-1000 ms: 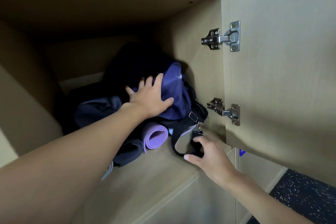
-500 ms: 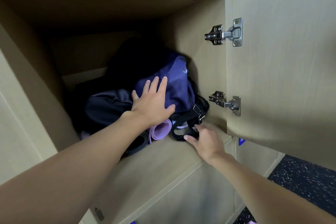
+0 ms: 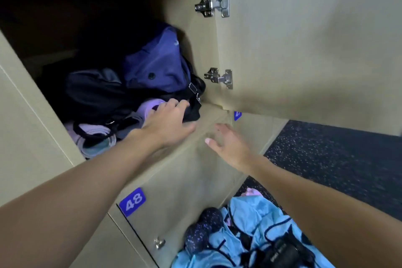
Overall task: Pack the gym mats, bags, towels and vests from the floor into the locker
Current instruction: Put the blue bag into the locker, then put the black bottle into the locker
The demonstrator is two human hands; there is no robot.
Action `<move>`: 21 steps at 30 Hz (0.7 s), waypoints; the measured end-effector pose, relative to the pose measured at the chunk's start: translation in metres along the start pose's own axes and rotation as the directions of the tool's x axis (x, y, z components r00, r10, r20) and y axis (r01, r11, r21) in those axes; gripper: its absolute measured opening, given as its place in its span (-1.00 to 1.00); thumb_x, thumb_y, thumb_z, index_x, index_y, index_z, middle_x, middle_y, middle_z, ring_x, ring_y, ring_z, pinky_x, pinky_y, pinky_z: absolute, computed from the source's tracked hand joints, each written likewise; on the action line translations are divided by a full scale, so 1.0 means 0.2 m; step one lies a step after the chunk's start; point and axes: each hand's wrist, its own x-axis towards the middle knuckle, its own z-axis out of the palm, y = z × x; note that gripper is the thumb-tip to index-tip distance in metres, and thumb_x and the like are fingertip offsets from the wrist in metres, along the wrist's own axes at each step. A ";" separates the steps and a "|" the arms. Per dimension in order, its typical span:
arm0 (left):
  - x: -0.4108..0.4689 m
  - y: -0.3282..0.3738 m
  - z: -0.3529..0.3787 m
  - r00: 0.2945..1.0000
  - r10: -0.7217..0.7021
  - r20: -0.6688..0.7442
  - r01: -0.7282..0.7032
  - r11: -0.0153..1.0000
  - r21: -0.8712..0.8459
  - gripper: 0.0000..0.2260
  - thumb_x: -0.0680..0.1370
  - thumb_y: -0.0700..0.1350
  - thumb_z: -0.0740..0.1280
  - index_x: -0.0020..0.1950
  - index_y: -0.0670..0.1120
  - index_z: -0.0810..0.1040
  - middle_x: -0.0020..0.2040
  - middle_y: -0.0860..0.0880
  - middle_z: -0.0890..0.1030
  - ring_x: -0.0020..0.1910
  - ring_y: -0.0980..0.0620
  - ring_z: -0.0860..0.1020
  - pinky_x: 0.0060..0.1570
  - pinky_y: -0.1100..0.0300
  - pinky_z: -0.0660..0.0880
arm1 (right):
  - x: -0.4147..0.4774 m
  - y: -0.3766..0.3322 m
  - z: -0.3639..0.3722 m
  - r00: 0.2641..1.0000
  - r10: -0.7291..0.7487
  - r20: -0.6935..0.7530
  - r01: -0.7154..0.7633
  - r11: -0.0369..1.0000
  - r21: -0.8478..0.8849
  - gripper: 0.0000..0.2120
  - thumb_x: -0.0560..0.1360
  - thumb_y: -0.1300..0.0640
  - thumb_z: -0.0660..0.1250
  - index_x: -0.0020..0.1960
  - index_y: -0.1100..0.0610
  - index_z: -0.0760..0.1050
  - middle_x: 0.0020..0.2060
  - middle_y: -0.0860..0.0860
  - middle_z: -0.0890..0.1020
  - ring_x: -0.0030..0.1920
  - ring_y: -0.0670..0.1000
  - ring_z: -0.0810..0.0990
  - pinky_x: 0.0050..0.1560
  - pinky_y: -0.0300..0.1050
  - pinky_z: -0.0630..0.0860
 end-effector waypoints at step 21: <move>-0.76 0.76 1.30 0.816 0.292 0.499 -0.179 0.948 -0.262 -0.55 0.54 0.22 0.30 0.33 0.00 0.42 0.29 -0.01 0.54 0.27 -0.09 0.51 0.15 0.03 0.46 | -1.22 1.00 0.27 0.867 0.467 0.173 -0.476 0.880 0.007 -0.88 0.56 0.10 0.32 -0.11 -0.08 0.44 -0.14 0.02 0.53 -0.15 0.06 0.44 -0.09 -0.14 0.34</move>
